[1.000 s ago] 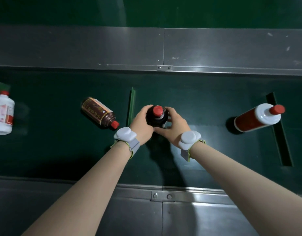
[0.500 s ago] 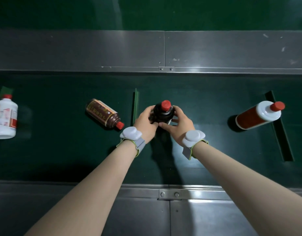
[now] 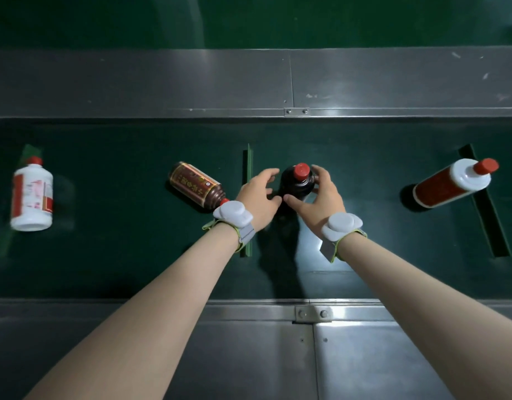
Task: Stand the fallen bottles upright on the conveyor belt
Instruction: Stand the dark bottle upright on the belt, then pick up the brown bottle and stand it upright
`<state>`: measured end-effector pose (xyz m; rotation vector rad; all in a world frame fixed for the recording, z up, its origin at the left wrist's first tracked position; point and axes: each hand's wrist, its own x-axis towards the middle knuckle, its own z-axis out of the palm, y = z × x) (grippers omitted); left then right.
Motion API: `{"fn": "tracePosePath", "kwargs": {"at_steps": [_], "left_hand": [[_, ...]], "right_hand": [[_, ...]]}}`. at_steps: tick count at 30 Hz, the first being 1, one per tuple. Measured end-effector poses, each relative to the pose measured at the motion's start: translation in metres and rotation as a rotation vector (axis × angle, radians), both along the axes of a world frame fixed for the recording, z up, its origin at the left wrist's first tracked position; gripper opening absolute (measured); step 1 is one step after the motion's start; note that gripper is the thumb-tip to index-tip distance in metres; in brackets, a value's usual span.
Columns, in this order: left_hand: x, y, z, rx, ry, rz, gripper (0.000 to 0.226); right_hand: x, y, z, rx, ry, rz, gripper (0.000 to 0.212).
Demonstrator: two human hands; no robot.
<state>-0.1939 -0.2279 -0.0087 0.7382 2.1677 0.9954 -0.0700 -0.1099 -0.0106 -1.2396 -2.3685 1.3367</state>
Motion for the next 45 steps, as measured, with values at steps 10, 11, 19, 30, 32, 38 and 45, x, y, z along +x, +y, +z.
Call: {"fn": "tracePosePath", "kwargs": {"at_steps": [10, 11, 19, 30, 32, 38, 45], "left_hand": [[-0.003, -0.050, 0.056, -0.106, 0.382, -0.047, 0.060], [0.001, -0.058, 0.063, -0.111, 0.403, -0.044, 0.060], [-0.011, -0.123, 0.092, -0.256, 0.505, -0.050, 0.054], [-0.085, -0.130, 0.007, -0.479, 0.628, -0.296, 0.068], [-0.104, -0.124, -0.014, -0.501, 0.682, -0.363, 0.074], [-0.128, -0.098, -0.056, -0.621, 0.894, -0.618, 0.094], [-0.151, -0.092, -0.071, -0.543, 0.994, -0.712, 0.074]], "right_hand": [[0.001, -0.025, 0.089, 0.238, 0.017, 0.094, 0.093], [0.006, -0.030, 0.094, 0.287, 0.023, 0.108, 0.092], [0.005, -0.084, 0.104, 0.489, 0.153, 0.255, 0.070], [-0.022, -0.134, 0.032, 0.215, -0.045, 0.276, 0.060], [-0.035, -0.138, 0.013, 0.155, -0.101, 0.211, 0.063], [-0.052, -0.149, -0.018, 0.027, -0.187, 0.037, 0.065], [-0.069, -0.170, -0.040, -0.008, -0.199, -0.084, 0.072]]}}
